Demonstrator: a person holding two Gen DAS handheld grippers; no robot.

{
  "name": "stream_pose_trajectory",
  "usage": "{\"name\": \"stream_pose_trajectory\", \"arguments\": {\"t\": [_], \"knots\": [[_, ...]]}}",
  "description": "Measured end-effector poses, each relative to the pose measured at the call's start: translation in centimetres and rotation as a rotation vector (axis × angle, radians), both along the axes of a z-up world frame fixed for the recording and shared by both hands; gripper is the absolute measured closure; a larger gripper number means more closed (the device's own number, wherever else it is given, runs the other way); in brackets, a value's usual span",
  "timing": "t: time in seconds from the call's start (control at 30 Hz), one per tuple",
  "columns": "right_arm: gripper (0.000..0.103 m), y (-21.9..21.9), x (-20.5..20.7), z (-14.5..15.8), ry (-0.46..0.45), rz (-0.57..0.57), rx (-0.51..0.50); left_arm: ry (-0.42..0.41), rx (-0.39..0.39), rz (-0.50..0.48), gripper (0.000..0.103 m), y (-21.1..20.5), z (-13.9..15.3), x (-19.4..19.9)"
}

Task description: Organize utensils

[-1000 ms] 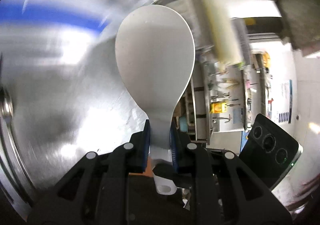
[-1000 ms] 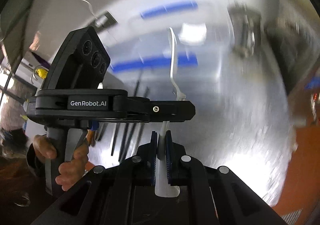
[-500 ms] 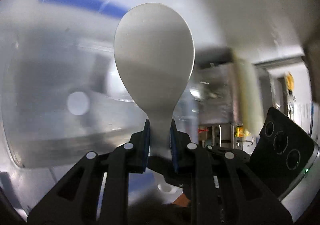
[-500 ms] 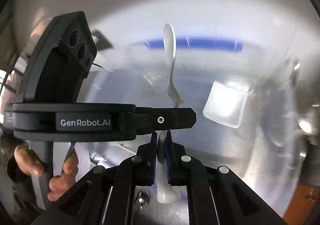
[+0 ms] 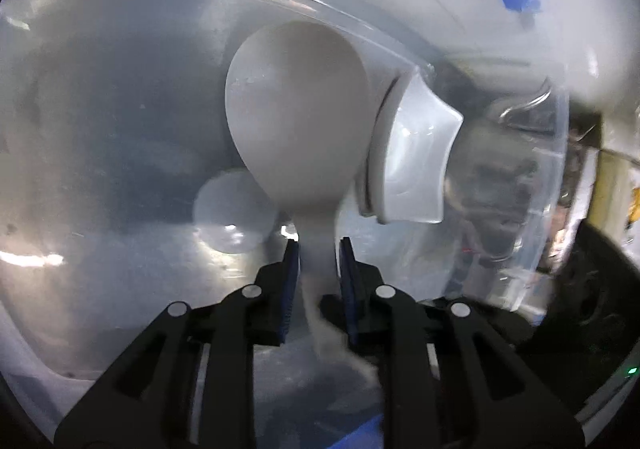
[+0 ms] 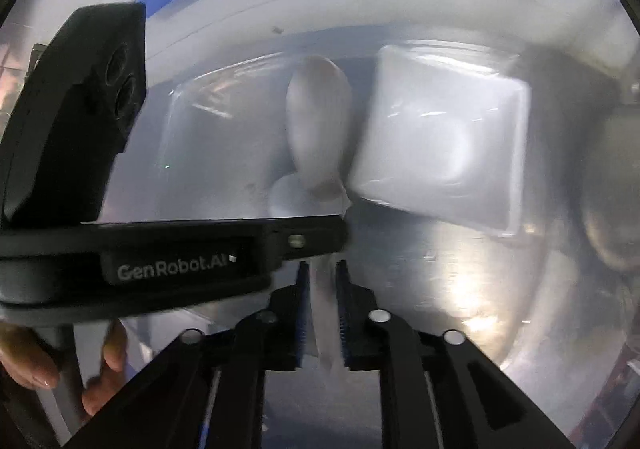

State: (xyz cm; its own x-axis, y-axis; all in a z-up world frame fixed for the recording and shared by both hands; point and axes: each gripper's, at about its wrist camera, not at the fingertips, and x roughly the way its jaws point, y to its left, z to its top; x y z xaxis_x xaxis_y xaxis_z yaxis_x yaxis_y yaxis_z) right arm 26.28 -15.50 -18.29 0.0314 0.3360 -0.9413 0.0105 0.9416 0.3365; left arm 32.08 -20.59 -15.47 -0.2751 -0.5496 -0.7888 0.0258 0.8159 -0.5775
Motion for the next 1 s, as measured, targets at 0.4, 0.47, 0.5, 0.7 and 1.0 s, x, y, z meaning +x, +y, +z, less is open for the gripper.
{"name": "stream_pose_trajectory", "arguments": {"t": [0.4,0.47,0.5,0.7,1.0], "knots": [[0.057,-0.3,-20.2,11.8,-0.362,0.205,0.088,-0.638,-0.197,0.11,0.029,7.5,20.0,-14.8],[0.057,2.3,-22.8,7.6,-0.26,0.293,0.059,-0.667,-0.224,0.179,0.029,10.3,20.7,-18.9],[0.058,3.3,-23.6,5.5,-0.213,0.317,0.047,-0.671,-0.219,0.208,0.028,11.4,20.5,-20.3],[0.06,7.2,-27.5,-2.5,-0.027,0.346,0.031,-0.585,-0.123,0.342,0.028,16.4,15.2,-25.1],[0.079,10.5,-30.0,-3.5,-0.031,0.165,-0.142,-0.377,-0.194,0.206,0.028,19.7,7.3,-26.6]]}}
